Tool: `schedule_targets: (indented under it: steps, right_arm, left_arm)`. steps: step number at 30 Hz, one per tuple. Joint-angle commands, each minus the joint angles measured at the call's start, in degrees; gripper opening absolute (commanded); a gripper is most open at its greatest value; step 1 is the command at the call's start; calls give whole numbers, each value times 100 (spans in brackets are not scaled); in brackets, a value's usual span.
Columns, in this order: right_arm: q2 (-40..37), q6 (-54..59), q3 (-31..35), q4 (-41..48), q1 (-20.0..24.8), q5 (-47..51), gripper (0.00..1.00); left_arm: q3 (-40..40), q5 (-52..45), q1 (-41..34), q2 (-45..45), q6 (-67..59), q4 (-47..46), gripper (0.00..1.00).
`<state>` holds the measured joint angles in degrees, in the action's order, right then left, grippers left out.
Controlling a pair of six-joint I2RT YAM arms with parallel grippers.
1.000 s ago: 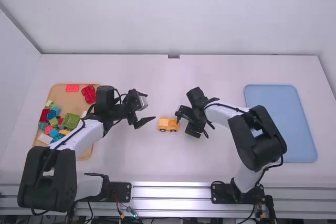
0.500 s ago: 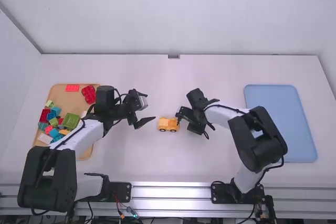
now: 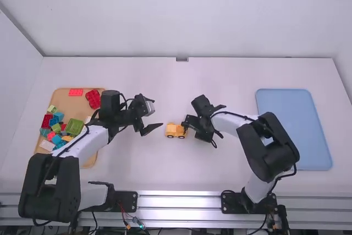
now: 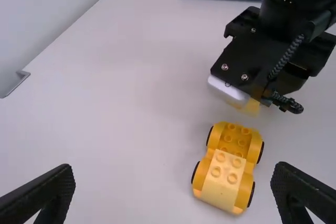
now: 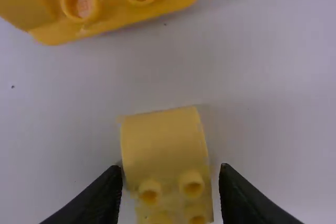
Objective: Assemble lego blocks to make yellow taxi
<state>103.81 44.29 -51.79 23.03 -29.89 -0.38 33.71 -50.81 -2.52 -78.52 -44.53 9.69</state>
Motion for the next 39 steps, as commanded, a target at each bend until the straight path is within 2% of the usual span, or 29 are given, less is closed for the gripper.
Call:
schedule_targets:
  steps: [1, 4, 8, 14, 17, 18, 19, 21, 22, 27, 30, 36, 39]
  right_arm:
    - [-94, 96, -107, 13, 111, -271, 44]
    - [-94, 98, -107, 13, 155, -299, 37]
    - [-94, 96, -107, 15, 160, -299, 21]
    - [-94, -118, -107, -33, -22, -208, 23]
    - [-94, -588, -107, -125, -72, -26, 17]
    - [-94, -872, -107, -199, -98, 109, 17]
    - [-94, -1274, -107, -260, -103, 247, 9]
    - [-94, -1814, -107, -289, -103, 358, 8]
    - [-94, -2122, -109, -243, -101, 437, 0]
    - [-94, -3950, -208, 166, -85, 664, 0]
    - [-94, -4704, -232, 118, -83, 667, 0]
    - [-96, -7949, -225, -9, -44, 680, 0]
    - [-96, -9014, -219, 20, 44, 623, 0]
  left_arm:
    - [-33, -81, -4, 111, 20, -20, 99]
    - [-33, -79, -9, 111, 17, -20, 99]
    - [-33, -79, -9, 111, 20, -15, 99]
    - [-33, -74, -9, 111, 17, -4, 99]
    - [-33, -79, -4, 111, 20, 24, 99]
    - [-33, -79, -11, 111, 20, 39, 99]
    - [-33, -70, -9, 111, 20, 42, 99]
    - [-33, -20, -2, 111, 20, 26, 99]
    - [-33, 76, -11, 111, 28, 9, 99]
    - [-35, 136, -11, 111, 20, 48, 99]
    - [-35, 133, -9, 111, 20, 96, 99]
    - [-37, 105, -7, 111, 20, 68, 99]
    - [-37, 74, -11, 111, 20, 48, 99]
